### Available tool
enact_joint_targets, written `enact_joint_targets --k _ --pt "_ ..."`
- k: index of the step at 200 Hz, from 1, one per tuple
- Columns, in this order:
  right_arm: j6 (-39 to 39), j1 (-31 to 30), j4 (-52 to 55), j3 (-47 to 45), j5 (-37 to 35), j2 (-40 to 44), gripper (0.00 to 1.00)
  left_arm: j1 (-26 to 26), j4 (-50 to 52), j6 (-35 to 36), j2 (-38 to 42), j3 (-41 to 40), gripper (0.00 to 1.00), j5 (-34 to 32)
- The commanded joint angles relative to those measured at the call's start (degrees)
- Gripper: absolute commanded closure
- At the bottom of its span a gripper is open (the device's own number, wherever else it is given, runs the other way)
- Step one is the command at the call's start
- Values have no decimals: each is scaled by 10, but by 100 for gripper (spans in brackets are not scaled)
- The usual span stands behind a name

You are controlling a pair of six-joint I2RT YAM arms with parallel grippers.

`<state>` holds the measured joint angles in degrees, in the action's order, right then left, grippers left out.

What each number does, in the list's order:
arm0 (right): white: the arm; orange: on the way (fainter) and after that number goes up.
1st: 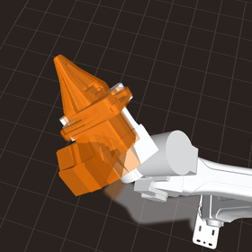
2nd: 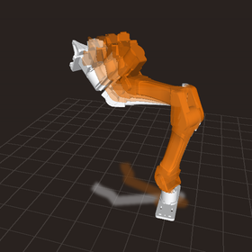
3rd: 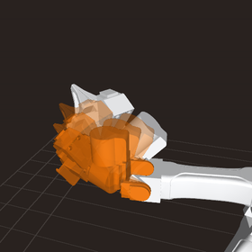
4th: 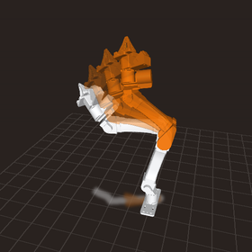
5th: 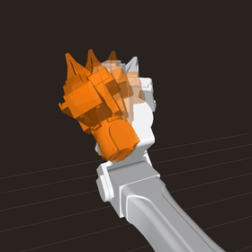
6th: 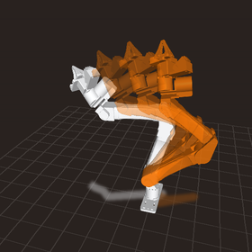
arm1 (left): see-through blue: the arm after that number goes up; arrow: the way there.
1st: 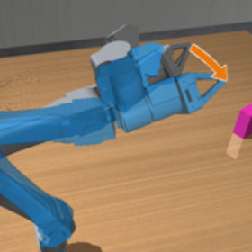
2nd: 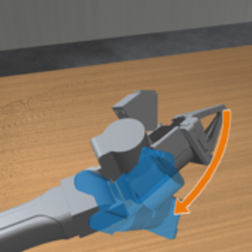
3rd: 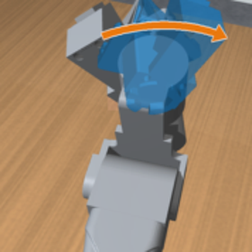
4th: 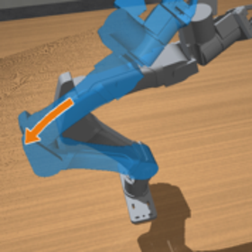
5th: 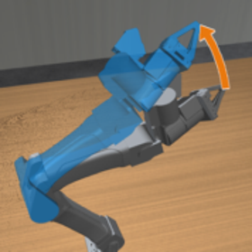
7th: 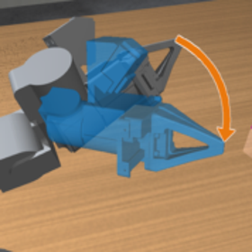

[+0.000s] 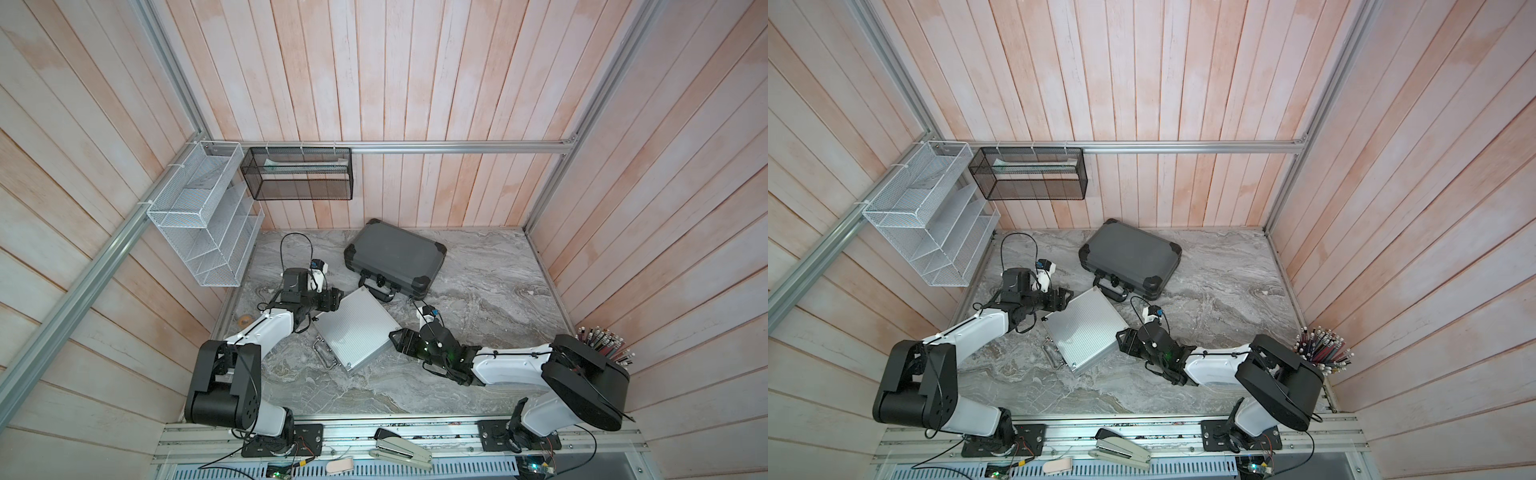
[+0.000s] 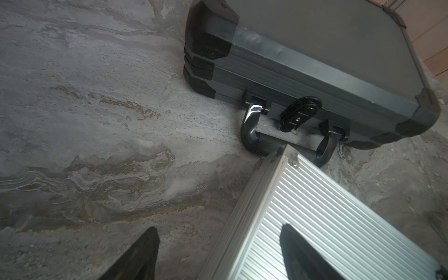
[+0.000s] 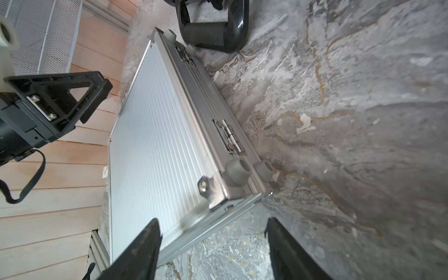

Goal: Open the poker set cases
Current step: Move the poker set case to the center of the board.

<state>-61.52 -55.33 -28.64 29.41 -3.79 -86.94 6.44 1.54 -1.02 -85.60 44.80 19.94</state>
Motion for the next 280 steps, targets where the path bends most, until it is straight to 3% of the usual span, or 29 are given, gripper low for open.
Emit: enact_joint_targets --k 1,128,210,280 --pt "7 -3 -5 20 28 -21 32 2 27 13 -15 22 21 20" --pt "-4 15 -60 9 66 -41 37 18 84 30 -71 52 34 55" --pt "-3 35 -83 5 94 -51 40 24 84 10 -71 31 49 88" --pt "-4 55 -83 -10 92 -36 40 51 75 -20 -69 15 51 101"
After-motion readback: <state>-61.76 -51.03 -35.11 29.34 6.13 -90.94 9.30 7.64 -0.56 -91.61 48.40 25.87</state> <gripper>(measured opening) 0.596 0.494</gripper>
